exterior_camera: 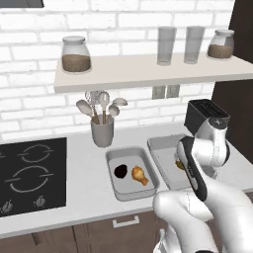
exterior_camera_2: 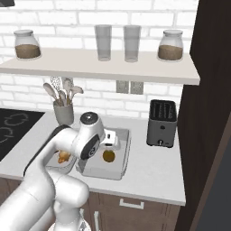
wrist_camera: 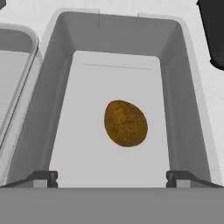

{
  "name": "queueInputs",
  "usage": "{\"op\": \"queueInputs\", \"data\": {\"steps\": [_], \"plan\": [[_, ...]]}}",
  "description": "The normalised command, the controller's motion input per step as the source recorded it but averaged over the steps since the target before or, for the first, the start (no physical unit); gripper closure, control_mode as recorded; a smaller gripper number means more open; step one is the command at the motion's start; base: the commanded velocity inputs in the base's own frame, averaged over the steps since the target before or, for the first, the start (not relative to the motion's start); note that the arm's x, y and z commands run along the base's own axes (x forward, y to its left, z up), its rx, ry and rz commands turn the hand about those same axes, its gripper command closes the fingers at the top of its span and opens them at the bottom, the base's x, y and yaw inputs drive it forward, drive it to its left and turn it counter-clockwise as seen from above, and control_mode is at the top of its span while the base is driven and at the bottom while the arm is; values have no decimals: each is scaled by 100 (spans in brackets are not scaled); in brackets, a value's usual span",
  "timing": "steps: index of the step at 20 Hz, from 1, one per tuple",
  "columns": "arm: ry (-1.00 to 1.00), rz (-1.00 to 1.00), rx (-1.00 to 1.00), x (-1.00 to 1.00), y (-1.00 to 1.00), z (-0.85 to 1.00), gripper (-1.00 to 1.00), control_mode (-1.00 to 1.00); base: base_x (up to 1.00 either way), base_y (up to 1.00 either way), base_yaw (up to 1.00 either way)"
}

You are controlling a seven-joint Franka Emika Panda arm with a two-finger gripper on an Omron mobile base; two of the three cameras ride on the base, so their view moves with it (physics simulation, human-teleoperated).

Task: Place one avocado and one chicken drumstick in each tupperware on the nearby counter, to pack two identical lunches.

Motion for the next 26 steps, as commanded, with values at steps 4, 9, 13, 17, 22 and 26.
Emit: {"op": "queueInputs", "data": {"steps": [4, 9, 13, 17, 22, 26], "plan": [[-12, 0, 0, -87, 25, 68, -100, -100, 0, 0, 0], [-7, 0, 0, -83, 26, 72, -100, -100, 0, 0, 0], [-4, -2, 0, -85, 30, 55, -100, -100, 0, 0, 0], [-4, -14, 0, -76, 54, 17, -100, -100, 0, 0, 0], [-5, -18, 0, -36, 60, 1, -100, -100, 0, 0, 0], [0, -3, 0, 0, 13, 0, -100, -100, 0, 0, 0]]}}
